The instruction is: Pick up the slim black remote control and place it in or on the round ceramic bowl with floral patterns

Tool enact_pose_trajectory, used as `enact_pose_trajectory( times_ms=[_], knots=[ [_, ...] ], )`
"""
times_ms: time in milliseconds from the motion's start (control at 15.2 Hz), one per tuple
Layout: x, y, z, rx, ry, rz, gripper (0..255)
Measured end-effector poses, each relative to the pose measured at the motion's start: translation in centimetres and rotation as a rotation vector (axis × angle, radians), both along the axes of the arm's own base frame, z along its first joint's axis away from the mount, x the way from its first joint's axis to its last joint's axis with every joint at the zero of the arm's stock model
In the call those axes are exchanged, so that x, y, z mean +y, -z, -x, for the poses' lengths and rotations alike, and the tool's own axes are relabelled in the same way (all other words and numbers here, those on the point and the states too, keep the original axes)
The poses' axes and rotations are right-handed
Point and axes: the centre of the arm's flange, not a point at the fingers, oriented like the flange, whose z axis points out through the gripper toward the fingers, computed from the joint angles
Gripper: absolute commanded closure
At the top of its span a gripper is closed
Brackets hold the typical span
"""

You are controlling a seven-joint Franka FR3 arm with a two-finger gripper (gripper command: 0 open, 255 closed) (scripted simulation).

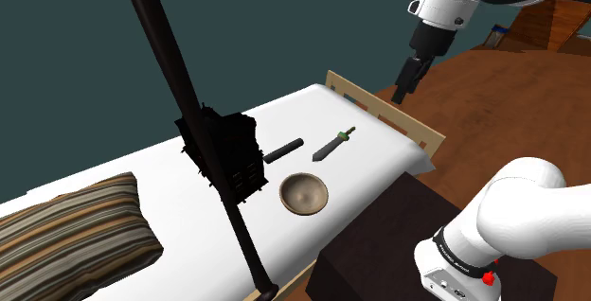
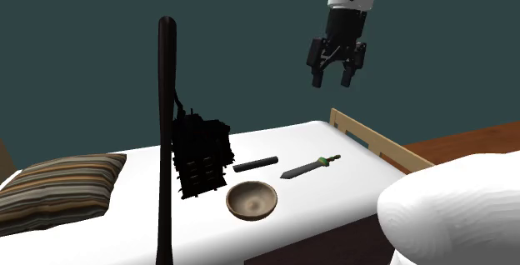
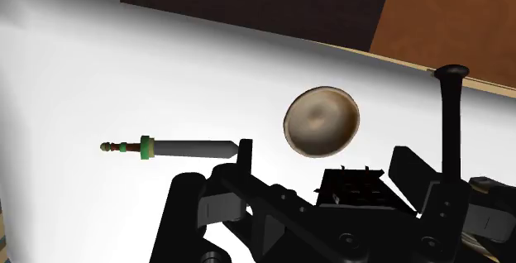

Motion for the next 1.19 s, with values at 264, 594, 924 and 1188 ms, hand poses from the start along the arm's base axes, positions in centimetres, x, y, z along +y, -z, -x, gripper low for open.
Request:
enact_pose_trajectory(
  times_ms=[264,594,924,1188],
  knots=[
    [-0.7,1.9,-2.3,0.004,-0.068,0.003,0],
    [-1.9,6.3,-6.8,0.008,-0.231,0.009,0],
    [-2.1,10.9,-11.7,0.014,-0.398,0.016,0],
    [-1.5,14.7,-15.8,0.018,-0.533,0.022,0]
  ],
)
